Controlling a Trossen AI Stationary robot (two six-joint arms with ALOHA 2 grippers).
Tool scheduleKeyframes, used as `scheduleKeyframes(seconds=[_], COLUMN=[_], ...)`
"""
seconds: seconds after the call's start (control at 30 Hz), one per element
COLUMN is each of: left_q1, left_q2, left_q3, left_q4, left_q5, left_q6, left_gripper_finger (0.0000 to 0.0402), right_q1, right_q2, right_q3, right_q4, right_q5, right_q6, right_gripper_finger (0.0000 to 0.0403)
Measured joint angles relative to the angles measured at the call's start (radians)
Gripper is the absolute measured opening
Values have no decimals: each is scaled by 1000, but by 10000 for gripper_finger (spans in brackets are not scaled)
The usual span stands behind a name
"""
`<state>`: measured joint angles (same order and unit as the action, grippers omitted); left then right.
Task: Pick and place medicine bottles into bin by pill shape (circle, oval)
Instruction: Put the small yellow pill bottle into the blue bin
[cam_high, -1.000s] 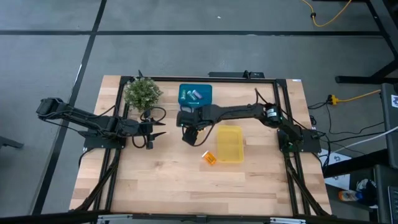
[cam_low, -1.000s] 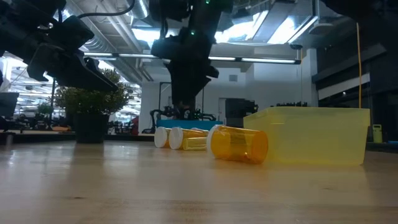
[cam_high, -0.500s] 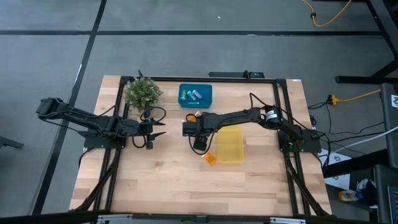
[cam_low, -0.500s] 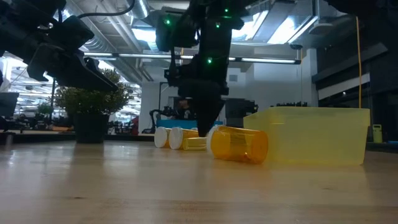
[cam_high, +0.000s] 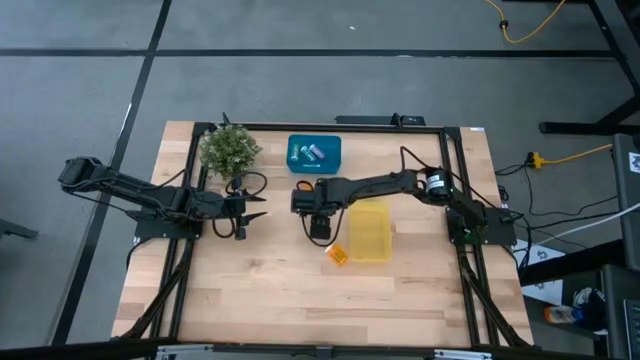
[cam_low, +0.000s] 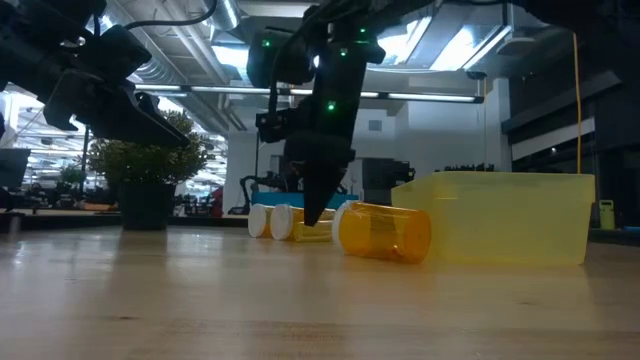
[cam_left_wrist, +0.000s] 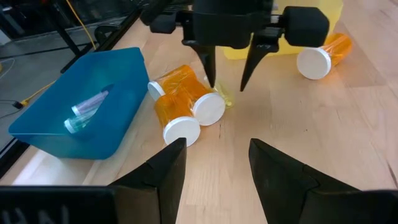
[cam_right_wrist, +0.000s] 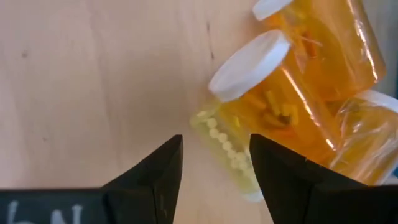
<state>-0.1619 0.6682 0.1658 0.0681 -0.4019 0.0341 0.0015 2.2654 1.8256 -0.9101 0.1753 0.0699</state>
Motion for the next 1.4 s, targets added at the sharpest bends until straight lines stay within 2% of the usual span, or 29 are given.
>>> scheduleKeyframes(seconds=[0.13, 0.33, 0.53, 0.77, 0.9, 1.2, 1.33, 1.4], left_q1=[0, 0, 0, 0, 0, 0, 0, 0], left_q2=[0, 0, 0, 0, 0, 0, 0, 0], left_q3=[0, 0, 0, 0, 0, 0, 0, 0], left_q4=[0, 0, 0, 0, 0, 0, 0, 0], left_q5=[0, 0, 0, 0, 0, 0, 0, 0], left_q6=[0, 0, 0, 0, 0, 0, 0, 0], left_gripper_finger=[169, 169, 169, 169, 169, 169, 169, 169], right_q1=[-14, -24, -24, -24, -23, -23, -18, -11], right_q2=[0, 0, -8, -4, -2, -1, -1, -1], right_q3=[0, -45, -126, -108, -103, -102, -102, -101], right_q4=[4, 36, 97, 92, 99, 116, 124, 126], right_q5=[-3, -96, -92, -92, -92, -98, -112, -100], right_q6=[-3, -25, 36, 83, 96, 262, 431, 457], right_gripper_finger=[189, 189, 189, 187, 170, 109, 103, 107])
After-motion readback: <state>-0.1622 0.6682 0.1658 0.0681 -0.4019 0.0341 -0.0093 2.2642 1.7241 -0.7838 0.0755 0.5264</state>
